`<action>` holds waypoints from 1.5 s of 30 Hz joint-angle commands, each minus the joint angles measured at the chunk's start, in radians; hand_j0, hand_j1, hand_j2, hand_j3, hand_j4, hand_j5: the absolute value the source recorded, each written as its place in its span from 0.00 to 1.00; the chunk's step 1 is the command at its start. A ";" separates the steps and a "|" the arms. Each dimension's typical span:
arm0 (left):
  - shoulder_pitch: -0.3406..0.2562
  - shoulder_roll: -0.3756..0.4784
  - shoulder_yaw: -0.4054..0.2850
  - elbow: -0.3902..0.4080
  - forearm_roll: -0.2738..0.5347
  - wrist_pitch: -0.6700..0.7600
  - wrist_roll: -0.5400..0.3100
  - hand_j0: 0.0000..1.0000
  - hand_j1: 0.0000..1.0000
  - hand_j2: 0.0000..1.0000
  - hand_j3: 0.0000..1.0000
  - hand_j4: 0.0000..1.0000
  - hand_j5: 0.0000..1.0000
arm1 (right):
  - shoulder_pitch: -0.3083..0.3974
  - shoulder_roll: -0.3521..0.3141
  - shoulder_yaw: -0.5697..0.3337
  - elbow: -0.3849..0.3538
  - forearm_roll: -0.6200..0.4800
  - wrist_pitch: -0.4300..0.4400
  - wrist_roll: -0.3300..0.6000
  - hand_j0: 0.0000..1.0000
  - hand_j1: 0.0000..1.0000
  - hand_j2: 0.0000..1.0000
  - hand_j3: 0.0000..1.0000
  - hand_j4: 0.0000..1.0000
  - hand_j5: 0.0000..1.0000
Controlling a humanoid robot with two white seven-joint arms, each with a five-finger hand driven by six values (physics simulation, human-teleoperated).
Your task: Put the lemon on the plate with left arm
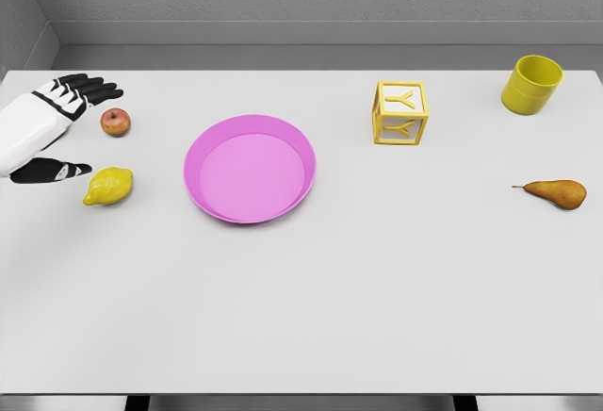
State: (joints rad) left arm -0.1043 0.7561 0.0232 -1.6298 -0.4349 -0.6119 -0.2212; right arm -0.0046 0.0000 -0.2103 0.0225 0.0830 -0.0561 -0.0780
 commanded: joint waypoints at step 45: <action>-0.264 0.239 -0.508 0.134 -0.134 0.001 -0.121 1.00 1.00 1.00 1.00 1.00 1.00 | 0.000 0.000 0.000 -0.001 0.000 0.001 0.001 1.00 1.00 1.00 1.00 1.00 1.00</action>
State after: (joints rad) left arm -0.3697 1.0010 -0.4837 -1.5046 -0.5559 -0.6123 -0.3364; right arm -0.0046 0.0000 -0.2102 0.0225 0.0830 -0.0554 -0.0770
